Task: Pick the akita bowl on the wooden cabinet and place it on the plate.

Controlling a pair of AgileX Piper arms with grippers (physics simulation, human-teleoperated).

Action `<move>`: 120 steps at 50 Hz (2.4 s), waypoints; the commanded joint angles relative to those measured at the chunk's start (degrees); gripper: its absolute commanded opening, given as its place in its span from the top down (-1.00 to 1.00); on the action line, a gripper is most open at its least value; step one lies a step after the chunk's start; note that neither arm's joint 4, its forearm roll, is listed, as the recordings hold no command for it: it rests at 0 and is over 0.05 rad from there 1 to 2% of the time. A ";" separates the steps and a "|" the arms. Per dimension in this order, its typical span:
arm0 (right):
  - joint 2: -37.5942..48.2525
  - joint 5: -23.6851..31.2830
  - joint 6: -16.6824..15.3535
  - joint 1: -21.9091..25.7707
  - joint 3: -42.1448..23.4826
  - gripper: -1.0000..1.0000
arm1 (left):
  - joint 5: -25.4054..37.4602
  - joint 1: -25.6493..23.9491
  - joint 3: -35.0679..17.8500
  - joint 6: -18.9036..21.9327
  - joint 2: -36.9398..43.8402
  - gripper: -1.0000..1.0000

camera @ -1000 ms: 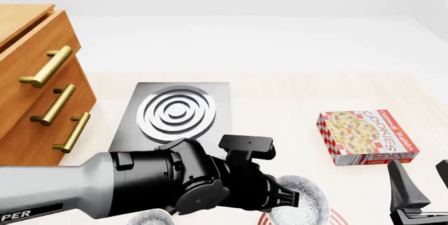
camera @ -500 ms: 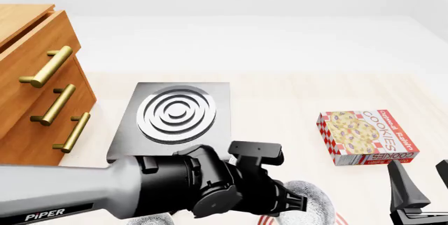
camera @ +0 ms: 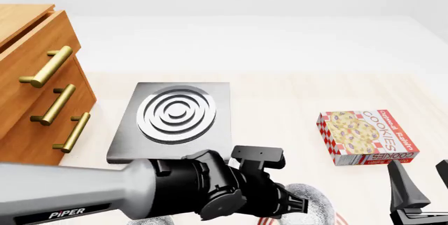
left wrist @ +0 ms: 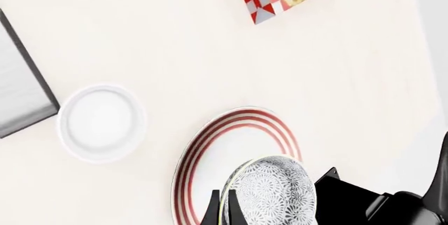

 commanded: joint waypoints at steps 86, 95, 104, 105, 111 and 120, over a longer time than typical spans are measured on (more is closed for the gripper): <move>0.00 0.00 0.00 0.00 0.00 -1.00 | -4.16 0.14 -1.12 -1.74 5.36 1.00; 0.00 0.00 0.00 0.00 0.00 -1.00 | -5.01 0.21 -0.55 -2.21 5.63 1.00; 0.00 0.00 0.00 0.00 0.00 -1.00 | -5.55 0.02 -0.20 -2.64 5.94 1.00; 0.00 0.00 0.00 0.00 0.00 -1.00 | -5.57 0.06 -0.20 -2.62 5.96 1.00; 0.00 0.00 0.00 0.00 0.00 -1.00 | -5.97 0.18 0.00 -2.83 6.26 1.00; 0.00 0.00 0.00 0.00 0.00 -1.00 | -6.39 0.64 0.30 -2.97 6.31 1.00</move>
